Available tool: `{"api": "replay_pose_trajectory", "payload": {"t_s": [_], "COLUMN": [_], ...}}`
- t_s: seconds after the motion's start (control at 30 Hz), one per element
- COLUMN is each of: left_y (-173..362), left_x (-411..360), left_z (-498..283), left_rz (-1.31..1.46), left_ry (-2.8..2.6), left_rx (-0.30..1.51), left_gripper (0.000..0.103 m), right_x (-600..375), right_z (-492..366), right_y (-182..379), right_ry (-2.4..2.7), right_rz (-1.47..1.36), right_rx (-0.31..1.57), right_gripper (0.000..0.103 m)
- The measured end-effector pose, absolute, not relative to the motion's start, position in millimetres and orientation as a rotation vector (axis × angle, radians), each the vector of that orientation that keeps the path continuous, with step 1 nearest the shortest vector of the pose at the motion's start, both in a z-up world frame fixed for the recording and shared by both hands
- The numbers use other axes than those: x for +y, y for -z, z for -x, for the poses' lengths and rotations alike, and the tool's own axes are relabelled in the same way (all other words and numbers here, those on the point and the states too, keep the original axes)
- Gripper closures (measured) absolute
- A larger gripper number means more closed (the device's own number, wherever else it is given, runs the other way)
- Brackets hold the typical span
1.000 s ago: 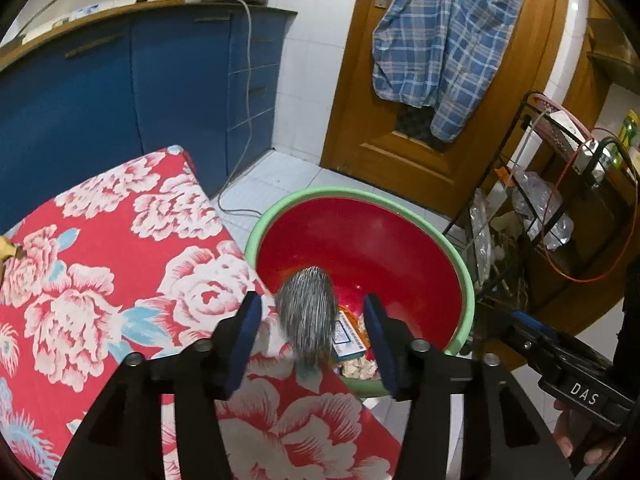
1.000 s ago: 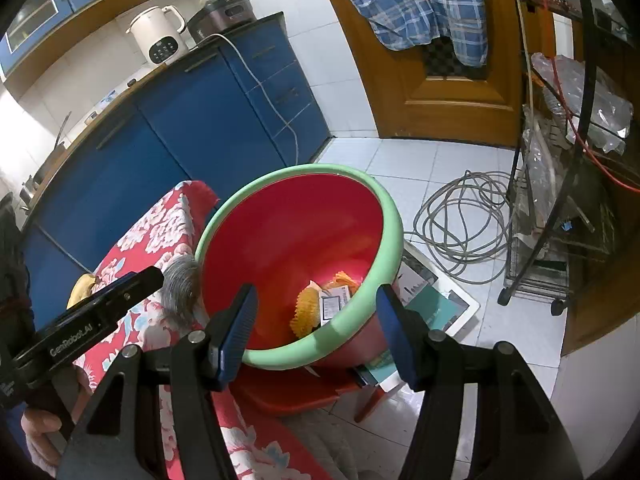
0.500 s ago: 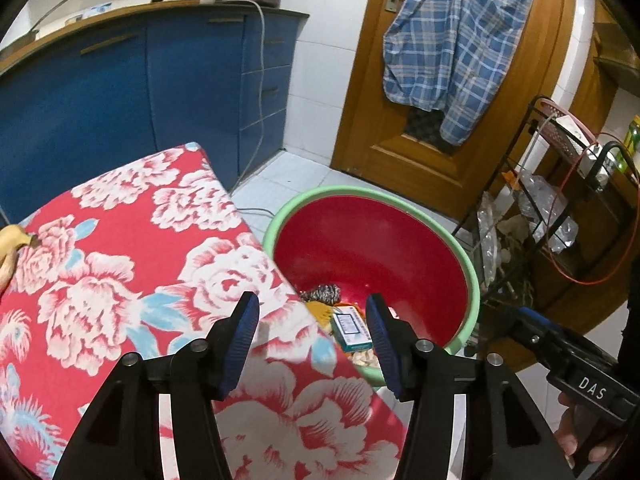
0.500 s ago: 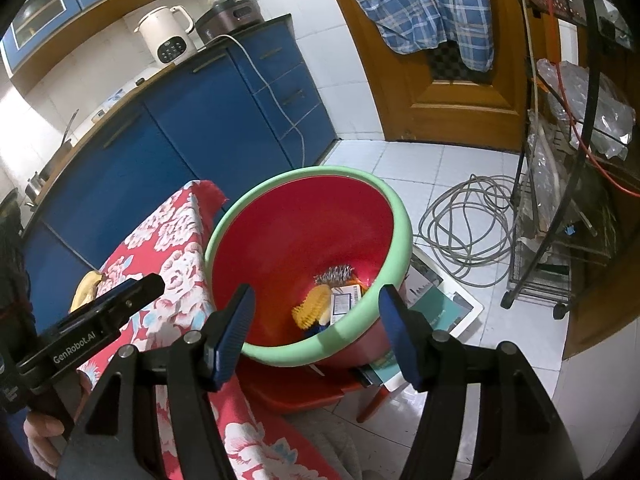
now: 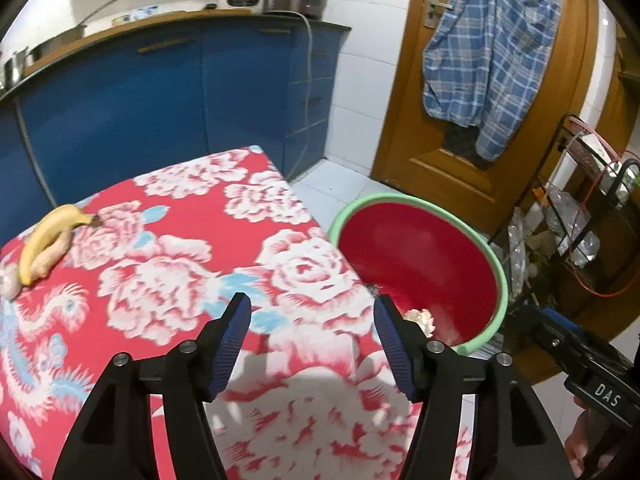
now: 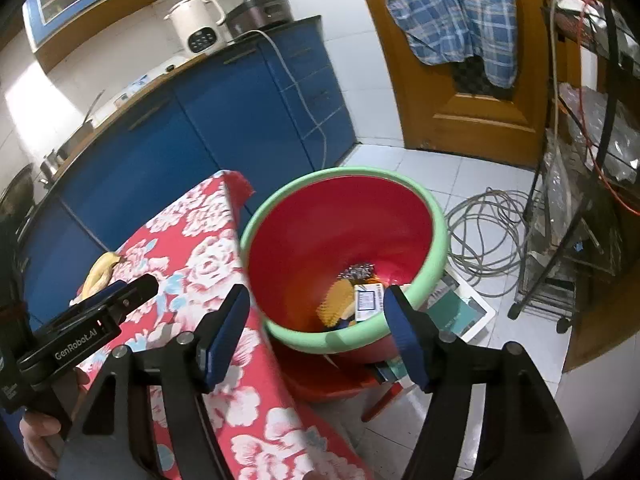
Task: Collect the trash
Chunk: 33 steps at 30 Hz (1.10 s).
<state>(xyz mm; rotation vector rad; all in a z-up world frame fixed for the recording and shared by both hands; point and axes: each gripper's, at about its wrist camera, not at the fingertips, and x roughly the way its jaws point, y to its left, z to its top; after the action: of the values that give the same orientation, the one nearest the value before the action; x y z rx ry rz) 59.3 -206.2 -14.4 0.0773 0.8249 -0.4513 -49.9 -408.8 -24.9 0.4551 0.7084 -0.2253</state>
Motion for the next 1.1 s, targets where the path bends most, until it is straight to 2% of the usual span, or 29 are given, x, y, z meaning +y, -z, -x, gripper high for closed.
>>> {"api": "replay_pose_trajectory", "payload": {"t_s": [0.17, 0.43, 1.1], "left_y": [10, 2, -16], "left_x": [-185, -153, -94], "left_z": [-52, -38, -3], "left_rz": [-0.058, -0.028, 0.026], "left_ry": [0.402, 0.315, 0.171], "left_rx": [0.822, 0.814, 0.761], "left_gripper": [0.030, 0.030, 0.030], "right_x": [-390, -361, -306], "right_z": [51, 52, 64], "right_y": [20, 13, 1], "right_ry": [0.194, 0.145, 0.047], "right_rz": [-0.426, -0.386, -0.312], "right_rx": [0.705, 0.704, 0.692], "right_gripper": [0.029, 0.022, 0.021]}}
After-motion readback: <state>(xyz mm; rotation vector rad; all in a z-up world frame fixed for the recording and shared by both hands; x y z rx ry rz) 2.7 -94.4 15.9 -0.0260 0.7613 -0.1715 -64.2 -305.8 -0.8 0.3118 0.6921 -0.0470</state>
